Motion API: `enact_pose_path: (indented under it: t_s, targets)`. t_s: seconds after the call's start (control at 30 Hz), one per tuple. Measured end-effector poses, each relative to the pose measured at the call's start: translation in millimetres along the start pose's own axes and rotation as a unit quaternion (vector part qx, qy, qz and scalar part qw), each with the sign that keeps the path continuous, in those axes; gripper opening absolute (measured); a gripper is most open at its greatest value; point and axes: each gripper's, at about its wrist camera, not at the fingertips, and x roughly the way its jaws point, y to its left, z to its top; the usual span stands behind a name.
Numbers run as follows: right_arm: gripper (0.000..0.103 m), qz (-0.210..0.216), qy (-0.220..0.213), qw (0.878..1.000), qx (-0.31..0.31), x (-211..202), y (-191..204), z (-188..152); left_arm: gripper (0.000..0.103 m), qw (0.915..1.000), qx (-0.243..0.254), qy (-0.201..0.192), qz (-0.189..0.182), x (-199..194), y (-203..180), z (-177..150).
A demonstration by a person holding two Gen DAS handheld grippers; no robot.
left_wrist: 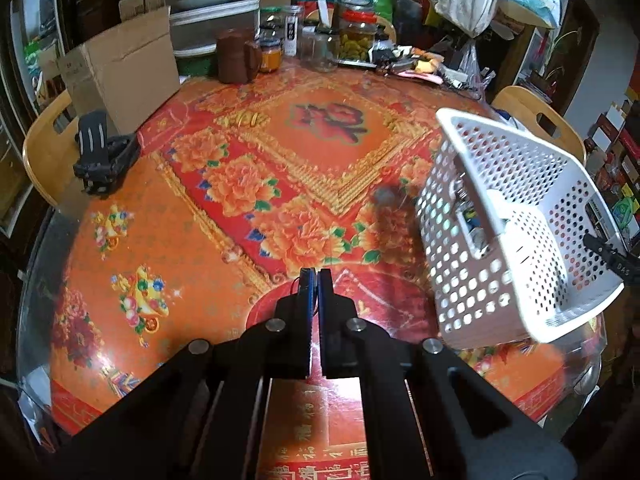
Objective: Organize rigid objects
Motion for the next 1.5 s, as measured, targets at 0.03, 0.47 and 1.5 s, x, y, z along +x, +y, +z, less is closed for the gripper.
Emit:
enact_pose_path:
  t_s: [0.03,0.47,1.5]
  targets:
    - [0.028,0.0,0.0,1.0,0.0,0,0,0,0.0,1.0,0.003,-0.005,0.001,-5,-2,3]
    - [0.028,0.0,0.0,1.0,0.0,0,1,0,0.0,0.9991,0.037,-0.018,0.004,-24,-30,31]
    - [0.028,0.001,-0.001,1.0,0.001,1,3,0,0.025,0.9961,0.017,0.086,0.011,119,-25,15]
